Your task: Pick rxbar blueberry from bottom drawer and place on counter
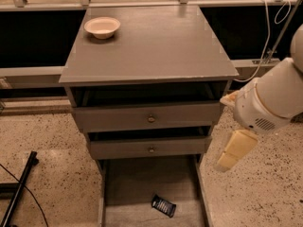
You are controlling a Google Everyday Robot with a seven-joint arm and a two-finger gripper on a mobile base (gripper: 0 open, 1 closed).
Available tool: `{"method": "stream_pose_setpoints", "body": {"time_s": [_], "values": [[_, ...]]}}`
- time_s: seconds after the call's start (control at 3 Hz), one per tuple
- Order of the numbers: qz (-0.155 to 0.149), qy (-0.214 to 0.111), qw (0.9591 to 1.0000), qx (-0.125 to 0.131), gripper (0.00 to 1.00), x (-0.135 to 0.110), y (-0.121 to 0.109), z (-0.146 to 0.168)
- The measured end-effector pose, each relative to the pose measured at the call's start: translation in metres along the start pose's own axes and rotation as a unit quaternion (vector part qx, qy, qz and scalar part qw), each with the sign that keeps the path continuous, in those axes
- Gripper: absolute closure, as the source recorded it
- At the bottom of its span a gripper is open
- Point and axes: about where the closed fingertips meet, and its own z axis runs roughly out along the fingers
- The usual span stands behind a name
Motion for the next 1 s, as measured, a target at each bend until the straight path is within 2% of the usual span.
{"method": "stream_pose_setpoints", "body": {"time_s": [0.33,0.67,1.0], "values": [[0.000,0.001,1.0000,0.001,0.00,0.001,0.000,0.000],[0.018,-0.021,0.9996,0.005,0.00,0.004,-0.004,0.019],[0.071,-0.093,0.9917,-0.053,0.00,0.025,0.028,0.113]]}}
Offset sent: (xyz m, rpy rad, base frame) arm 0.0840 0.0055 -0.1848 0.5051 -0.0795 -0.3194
